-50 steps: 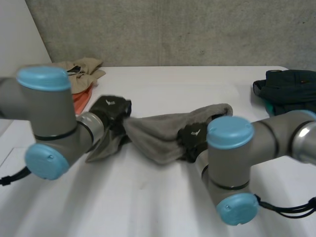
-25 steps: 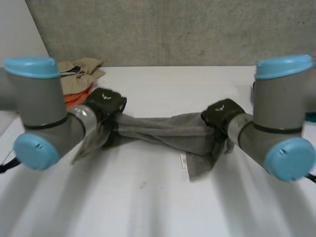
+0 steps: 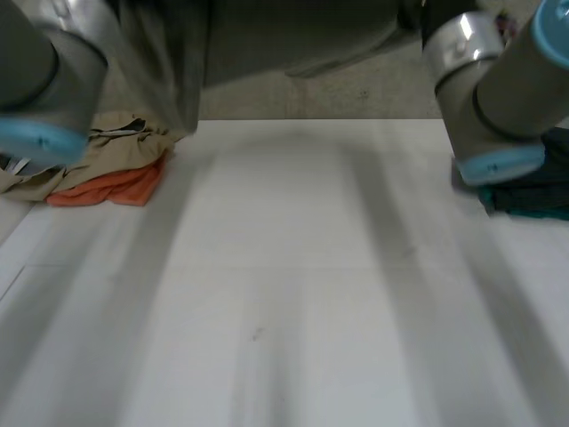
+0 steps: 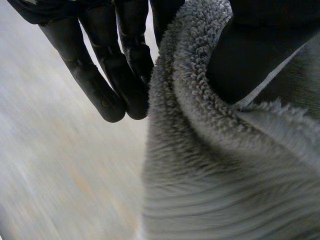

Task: Fold the laundry.

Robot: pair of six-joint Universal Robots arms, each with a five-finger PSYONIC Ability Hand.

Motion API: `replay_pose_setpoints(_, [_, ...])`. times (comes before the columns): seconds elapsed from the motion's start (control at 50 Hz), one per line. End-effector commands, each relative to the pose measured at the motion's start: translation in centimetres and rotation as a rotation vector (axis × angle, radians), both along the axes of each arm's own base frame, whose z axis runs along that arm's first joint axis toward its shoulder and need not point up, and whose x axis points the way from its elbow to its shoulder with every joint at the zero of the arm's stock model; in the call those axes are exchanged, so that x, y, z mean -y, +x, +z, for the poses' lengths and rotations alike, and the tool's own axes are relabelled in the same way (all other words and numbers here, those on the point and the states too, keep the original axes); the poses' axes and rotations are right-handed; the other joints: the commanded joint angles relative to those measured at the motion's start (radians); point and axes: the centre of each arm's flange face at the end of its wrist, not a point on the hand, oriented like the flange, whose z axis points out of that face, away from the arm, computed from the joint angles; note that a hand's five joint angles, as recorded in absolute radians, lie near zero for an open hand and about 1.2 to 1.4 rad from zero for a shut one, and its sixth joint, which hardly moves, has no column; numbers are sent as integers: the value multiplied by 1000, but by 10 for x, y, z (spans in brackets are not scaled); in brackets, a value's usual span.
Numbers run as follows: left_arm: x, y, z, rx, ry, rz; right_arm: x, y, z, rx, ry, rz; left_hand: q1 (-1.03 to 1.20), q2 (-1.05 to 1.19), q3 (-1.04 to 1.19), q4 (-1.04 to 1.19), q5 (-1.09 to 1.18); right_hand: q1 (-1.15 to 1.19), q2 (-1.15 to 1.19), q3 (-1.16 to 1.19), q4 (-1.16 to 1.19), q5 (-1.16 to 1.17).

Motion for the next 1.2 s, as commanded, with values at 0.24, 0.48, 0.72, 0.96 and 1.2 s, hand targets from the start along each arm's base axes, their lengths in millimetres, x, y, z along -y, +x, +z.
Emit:
replay_pose_setpoints(0.24, [-44,24,-223,399,648,0,-34,-30,-224,-314,718,141,238,200,209,201,225,281,221,207,199,187])
replay_pose_setpoints(0.48, [-56,30,-191,320,642,-15,-6,-52,-233,-35,977,-45,238,200,209,201,225,-288,-349,-363,-371,-383])
replay_pose_setpoints(0.72, [-63,35,-172,266,643,-35,8,-60,-243,200,1189,-155,238,200,209,201,225,-480,-540,-554,-562,-574])
replay_pose_setpoints(0.96, [-65,41,-168,244,672,-35,-1,-46,-250,332,1345,-131,238,200,209,201,225,-653,-713,-727,-735,-747])
replay_pose_setpoints(1.2, [-67,42,-160,233,664,-38,12,-39,-254,411,1259,-175,238,200,209,201,225,-459,-520,-534,-542,-554])
